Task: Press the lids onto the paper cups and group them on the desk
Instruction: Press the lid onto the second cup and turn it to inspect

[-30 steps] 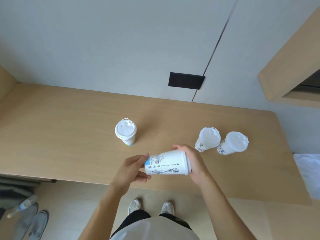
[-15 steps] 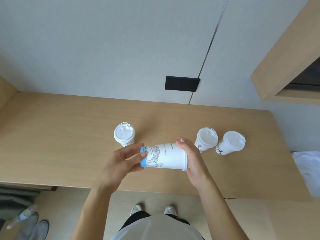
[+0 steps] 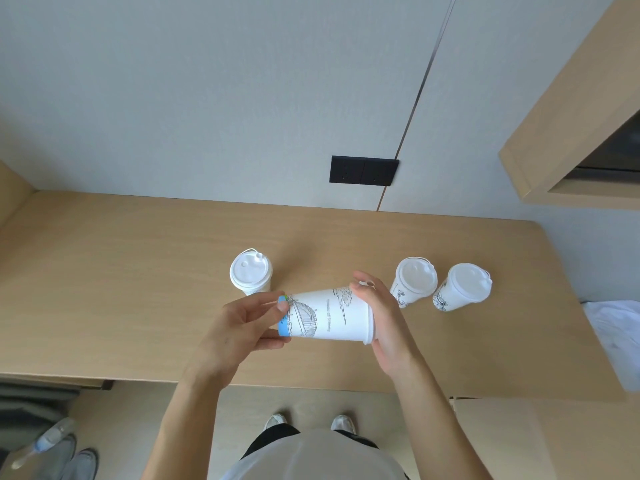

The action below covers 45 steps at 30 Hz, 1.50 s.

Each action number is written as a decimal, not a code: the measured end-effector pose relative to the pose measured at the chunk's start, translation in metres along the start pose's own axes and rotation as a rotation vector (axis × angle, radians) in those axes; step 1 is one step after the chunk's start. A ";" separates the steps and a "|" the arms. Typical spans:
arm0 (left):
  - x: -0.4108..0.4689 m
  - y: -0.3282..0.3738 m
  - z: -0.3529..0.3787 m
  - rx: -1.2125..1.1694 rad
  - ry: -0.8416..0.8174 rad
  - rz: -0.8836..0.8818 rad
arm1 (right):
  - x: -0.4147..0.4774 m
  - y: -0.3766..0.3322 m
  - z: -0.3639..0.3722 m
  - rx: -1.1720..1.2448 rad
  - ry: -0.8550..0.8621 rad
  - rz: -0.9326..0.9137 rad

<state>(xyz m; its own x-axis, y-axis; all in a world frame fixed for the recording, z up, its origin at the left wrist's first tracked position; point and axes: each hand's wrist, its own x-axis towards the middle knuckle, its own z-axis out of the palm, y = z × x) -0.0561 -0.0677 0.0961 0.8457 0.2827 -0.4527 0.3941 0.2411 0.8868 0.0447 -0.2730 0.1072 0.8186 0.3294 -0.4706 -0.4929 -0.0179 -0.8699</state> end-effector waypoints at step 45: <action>-0.007 0.008 -0.010 -0.030 -0.029 0.019 | -0.001 0.012 0.006 0.130 0.017 -0.007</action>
<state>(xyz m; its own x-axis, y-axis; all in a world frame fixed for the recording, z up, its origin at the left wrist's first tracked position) -0.0620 -0.0585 0.1057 0.8632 0.2608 -0.4323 0.3671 0.2637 0.8920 0.0365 -0.2678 0.0978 0.8266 0.3126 -0.4680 -0.5203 0.1074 -0.8472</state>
